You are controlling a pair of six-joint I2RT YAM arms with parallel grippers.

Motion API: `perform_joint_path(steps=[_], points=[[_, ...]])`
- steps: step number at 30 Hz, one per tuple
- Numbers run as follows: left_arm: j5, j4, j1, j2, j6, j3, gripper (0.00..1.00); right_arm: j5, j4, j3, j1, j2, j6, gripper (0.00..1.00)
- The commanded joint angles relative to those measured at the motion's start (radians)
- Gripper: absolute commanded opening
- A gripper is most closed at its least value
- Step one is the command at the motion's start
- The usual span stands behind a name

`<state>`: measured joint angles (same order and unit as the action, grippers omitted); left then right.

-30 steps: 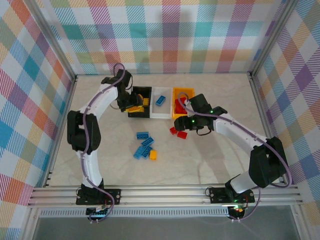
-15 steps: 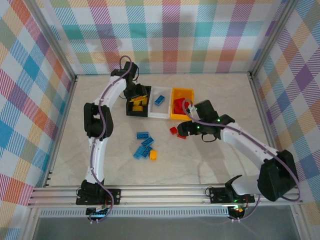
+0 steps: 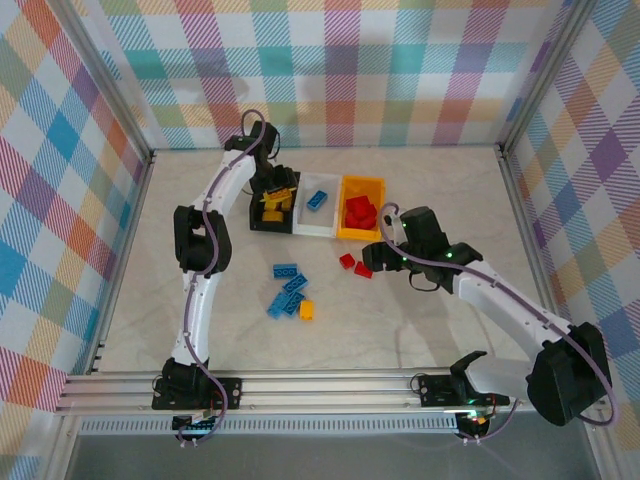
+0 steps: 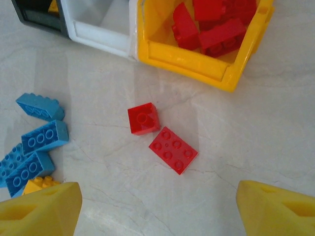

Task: Sort the legos into containers by color

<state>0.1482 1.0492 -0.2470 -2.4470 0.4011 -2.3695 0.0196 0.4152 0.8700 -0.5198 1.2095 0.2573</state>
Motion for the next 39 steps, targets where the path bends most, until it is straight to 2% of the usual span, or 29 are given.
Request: perform_joint_path(steps=[1,2,3,9,12,17,20,25,30,39], points=[[0.003,0.044,0.016,-0.001,0.000,-0.032,0.75,0.066,0.081,0.072,0.007,0.058,0.014,0.91],[0.004,0.044,0.017,0.005,-0.003,-0.033,0.77,0.079,0.103,0.091,0.007,0.078,0.019,0.99],[0.006,0.046,0.017,0.007,-0.005,-0.033,0.78,0.089,0.121,0.105,0.008,0.093,0.024,1.00],[0.018,0.067,0.018,0.047,-0.025,-0.028,0.83,0.147,0.171,0.153,0.009,0.157,0.066,1.00],[0.020,0.061,0.017,0.120,-0.039,0.030,0.83,0.176,0.265,0.208,0.009,0.233,0.070,0.98],[0.017,-0.022,0.012,0.337,-0.052,0.311,0.85,0.190,0.424,0.310,0.009,0.402,0.072,0.93],[0.024,-0.068,0.012,0.467,-0.048,0.483,0.85,0.199,0.451,0.353,0.008,0.479,0.065,0.90],[0.037,-0.091,0.010,0.662,-0.050,0.735,0.86,0.133,0.465,0.403,0.009,0.568,0.072,0.86],[0.036,-0.098,0.010,0.803,-0.062,0.909,0.87,0.114,0.443,0.433,0.008,0.628,0.127,0.79],[0.023,-0.083,0.015,0.933,-0.079,1.049,0.89,0.074,0.443,0.518,0.003,0.734,0.186,0.78]])
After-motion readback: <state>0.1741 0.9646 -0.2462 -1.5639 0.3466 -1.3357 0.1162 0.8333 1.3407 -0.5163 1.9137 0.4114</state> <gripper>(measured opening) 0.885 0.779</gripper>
